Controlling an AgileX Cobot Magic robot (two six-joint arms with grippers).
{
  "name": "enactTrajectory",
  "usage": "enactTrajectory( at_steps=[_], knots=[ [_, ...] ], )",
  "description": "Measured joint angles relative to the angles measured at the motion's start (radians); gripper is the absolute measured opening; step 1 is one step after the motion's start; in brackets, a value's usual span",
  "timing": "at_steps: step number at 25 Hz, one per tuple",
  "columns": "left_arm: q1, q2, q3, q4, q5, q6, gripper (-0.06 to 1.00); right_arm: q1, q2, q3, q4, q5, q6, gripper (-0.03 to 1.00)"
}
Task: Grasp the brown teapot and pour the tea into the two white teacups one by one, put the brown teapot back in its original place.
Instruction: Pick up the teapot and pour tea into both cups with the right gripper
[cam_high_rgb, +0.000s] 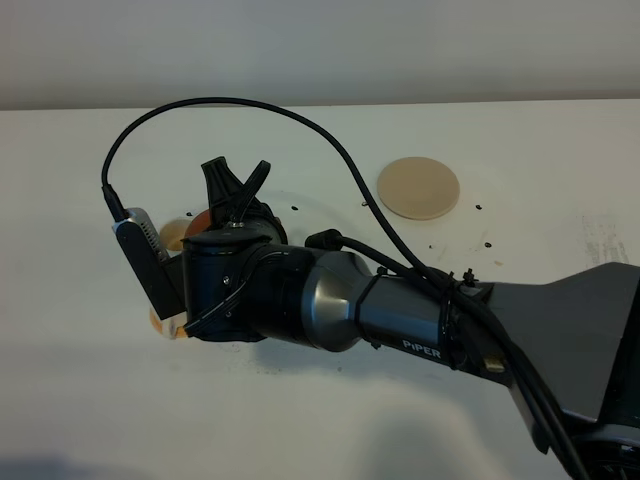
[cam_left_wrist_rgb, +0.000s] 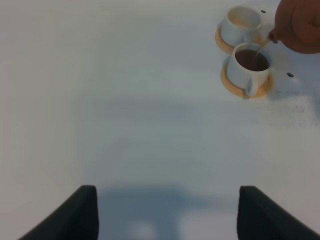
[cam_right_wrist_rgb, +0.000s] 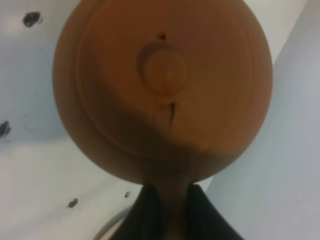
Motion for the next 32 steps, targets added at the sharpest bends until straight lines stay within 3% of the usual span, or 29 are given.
enactTrajectory(
  at_steps=[13,19,22,32],
  knots=[
    [0.000,0.000,0.000,0.000,0.000,0.000,0.56,-0.008,0.000,-0.004,0.142,-0.013,0.158,0.10],
    [0.000,0.000,0.000,0.000,0.000,0.000,0.56,-0.038,-0.001,-0.098,0.227,0.077,0.228,0.10],
    [0.000,0.000,0.000,0.000,0.000,0.000,0.56,-0.057,-0.007,-0.144,0.332,0.120,0.237,0.10],
    [0.000,0.000,0.000,0.000,0.000,0.000,0.56,-0.108,-0.009,-0.161,0.698,0.133,0.307,0.10]
  ],
)
